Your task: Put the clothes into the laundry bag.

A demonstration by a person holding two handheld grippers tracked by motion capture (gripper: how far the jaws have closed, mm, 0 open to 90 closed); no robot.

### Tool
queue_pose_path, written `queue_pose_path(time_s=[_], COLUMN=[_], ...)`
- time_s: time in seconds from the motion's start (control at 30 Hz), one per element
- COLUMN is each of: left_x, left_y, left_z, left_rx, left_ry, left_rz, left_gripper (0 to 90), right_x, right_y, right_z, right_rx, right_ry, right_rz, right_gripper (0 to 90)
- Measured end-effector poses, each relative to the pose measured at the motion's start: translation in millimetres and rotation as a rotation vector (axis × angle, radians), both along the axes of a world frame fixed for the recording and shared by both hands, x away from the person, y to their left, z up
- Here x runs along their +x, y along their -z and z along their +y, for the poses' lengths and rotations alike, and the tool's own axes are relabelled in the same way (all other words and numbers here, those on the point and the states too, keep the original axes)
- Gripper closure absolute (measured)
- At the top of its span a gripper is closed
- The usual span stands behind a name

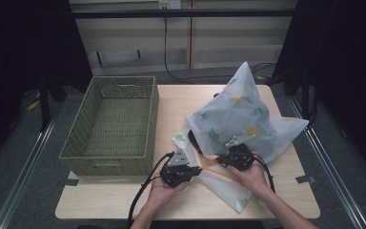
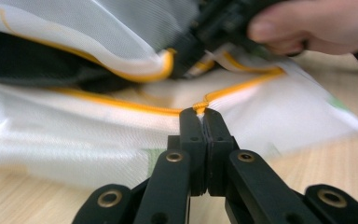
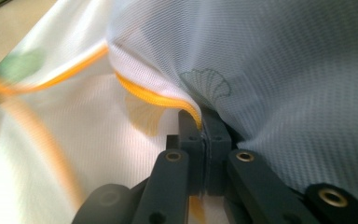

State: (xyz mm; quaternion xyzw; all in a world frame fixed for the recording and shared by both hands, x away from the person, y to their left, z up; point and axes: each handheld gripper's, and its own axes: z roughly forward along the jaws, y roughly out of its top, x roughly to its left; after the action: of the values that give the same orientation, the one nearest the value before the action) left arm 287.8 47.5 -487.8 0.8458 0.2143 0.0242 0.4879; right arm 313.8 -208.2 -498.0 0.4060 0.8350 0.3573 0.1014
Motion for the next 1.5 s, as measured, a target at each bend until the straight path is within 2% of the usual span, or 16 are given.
queue_pose_path(time_s=[0.03,0.1,0.13,0.17,0.3,0.43,0.53,0.57,0.67,0.7,0.77,0.87,0.93,1.07,1.27,1.5], left_x=[-0.2,-0.4,1.7,4.5,14.8,27.2,36.2,38.2,44.7,45.3,42.9,34.5,30.3,16.3,-8.9,-25.5], left_y=[0.4,1.9,4.3,6.5,14.8,20.6,20.7,18.3,18.8,17.0,16.6,14.8,11.9,0.1,-7.2,-4.1], left_z=[-1.0,-6.9,-8.9,-9.7,-12.7,-27.8,-38.9,-39.5,-38.1,-36.6,-36.9,-39.3,-35.3,-35.9,-51.4,-80.2], left_rx=[-0.004,0.085,0.109,0.112,0.168,0.22,0.246,0.262,0.217,0.227,0.244,0.264,0.193,0.13,0.127,0.11], left_ry=[-0.007,-0.022,-0.029,-0.041,-0.043,-0.024,-0.034,-0.037,-0.047,-0.065,-0.046,-0.035,-0.008,0.063,0.118,0.177], left_rz=[0.002,-0.079,-0.082,-0.069,-0.042,-0.027,-0.044,-0.045,-0.059,-0.041,-0.074,-0.108,-0.098,-0.099,-0.125,-0.099], left_gripper=[88.9,86.2,76.7,60.1,23.4,10.0,14.8,22.7,52.5,62.7,86.3,88.9,89.1,89.3,89.5,89.4], right_x=[3.6,5.3,3.9,2.4,-0.9,0.2,0.5,0.3,-0.1,-0.3,1.3,4.5,6.9,16.1,26.1,41.1], right_y=[0.4,0.8,0.3,0.6,-0.1,-0.1,-1.4,-1.7,-2.3,-2.0,0.2,2.6,2.8,3.5,3.3,3.3], right_z=[-5.4,-10.4,-10.3,-8.8,-3.9,-4.0,-4.4,-4.3,-4.0,-3.4,-2.5,-3.5,-7.1,-16.9,-18.1,-14.9], right_rx=[0.011,0.029,0.025,0.024,0.007,0.026,0.027,0.037,0.037,0.036,0.033,0.025,0.017,0.008,-0.018,-0.051], right_ry=[0.016,0.03,0.03,0.012,0.002,0.005,0.0,0.002,0.0,0.0,-0.01,0.002,-0.003,0.028,0.017,0.049], right_rz=[0.009,0.018,0.021,0.025,0.019,0.027,0.022,0.022,0.023,0.022,0.02,0.023,0.011,-0.005,-0.026,-0.063], right_gripper=[89.1,89.1,89.1,89.1,89.1,89.1,89.0,89.0,89.0,89.0,89.0,89.0,89.0,89.1,89.2,89.2])
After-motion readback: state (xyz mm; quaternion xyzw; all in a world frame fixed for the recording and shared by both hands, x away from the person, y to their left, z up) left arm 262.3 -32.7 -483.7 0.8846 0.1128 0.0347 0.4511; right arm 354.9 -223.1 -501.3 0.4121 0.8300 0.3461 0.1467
